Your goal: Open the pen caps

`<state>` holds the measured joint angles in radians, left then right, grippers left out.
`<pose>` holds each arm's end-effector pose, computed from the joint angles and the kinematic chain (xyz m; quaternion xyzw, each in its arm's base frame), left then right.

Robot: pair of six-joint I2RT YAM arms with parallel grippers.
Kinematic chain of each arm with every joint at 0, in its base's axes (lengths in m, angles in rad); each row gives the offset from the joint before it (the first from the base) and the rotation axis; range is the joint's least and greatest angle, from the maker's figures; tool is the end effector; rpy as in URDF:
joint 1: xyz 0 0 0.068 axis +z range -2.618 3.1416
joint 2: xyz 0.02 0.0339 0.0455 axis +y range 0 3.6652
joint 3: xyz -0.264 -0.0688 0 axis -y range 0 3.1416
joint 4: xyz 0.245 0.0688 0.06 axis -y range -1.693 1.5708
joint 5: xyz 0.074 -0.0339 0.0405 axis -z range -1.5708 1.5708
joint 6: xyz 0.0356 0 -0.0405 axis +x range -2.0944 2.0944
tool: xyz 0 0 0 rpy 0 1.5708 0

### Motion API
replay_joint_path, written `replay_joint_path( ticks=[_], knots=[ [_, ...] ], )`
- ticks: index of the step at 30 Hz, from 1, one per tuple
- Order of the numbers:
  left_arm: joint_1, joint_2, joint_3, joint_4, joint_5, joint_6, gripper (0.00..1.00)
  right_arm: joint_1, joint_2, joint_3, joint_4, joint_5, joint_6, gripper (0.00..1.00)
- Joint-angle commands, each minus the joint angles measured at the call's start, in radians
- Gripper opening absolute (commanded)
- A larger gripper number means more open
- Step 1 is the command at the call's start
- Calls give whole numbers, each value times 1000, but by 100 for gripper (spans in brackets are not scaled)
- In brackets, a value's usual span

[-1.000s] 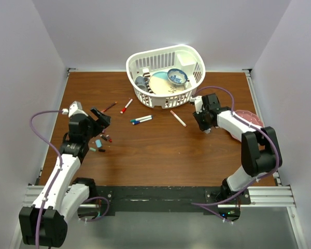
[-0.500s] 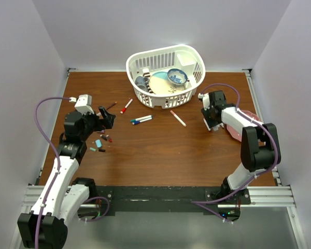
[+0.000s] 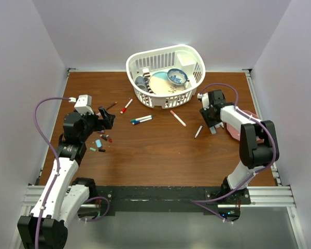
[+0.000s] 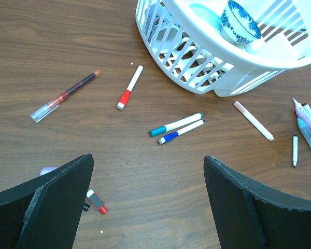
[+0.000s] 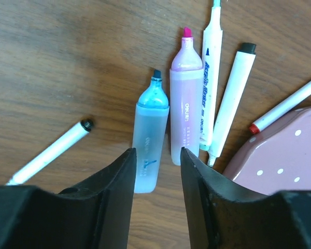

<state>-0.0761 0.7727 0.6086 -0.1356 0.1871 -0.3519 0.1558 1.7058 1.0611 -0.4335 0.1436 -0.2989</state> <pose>0.1856 -0.0208 0.2848 -0.0552 0.8012 -0.1990 0.5616 0.3358 0.0476 0.1796 -0.2010 0.9464 -0.0868 0.2376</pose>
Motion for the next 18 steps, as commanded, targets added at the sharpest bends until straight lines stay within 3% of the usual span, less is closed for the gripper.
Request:
replay_joint_path(
  ticks=[1, 2, 5, 9, 13, 16, 18],
  knots=[
    [6, -10, -1, 44, 8, 25, 93, -4, -159, 27, -30, -135, -127, 45],
    [6, -7, 0, 44, 9, 25, 93, -4, -191, 22, -52, -298, -169, 47],
    [6, 0, -1, 42, 8, 25, 93, -1, -277, -16, -139, -596, -362, 50],
    [6, 8, 0, 42, 5, 27, 93, 17, -313, -70, -139, -743, -468, 51],
    [7, 19, 2, 39, 5, 27, 93, 131, -337, -148, -16, -647, -491, 58],
    [7, 25, 2, 37, -1, 28, 93, 261, -319, -220, 201, -395, -421, 68],
    [7, 28, 2, 36, -6, 28, 93, 287, -240, -192, 286, -313, -325, 68]
  ],
)
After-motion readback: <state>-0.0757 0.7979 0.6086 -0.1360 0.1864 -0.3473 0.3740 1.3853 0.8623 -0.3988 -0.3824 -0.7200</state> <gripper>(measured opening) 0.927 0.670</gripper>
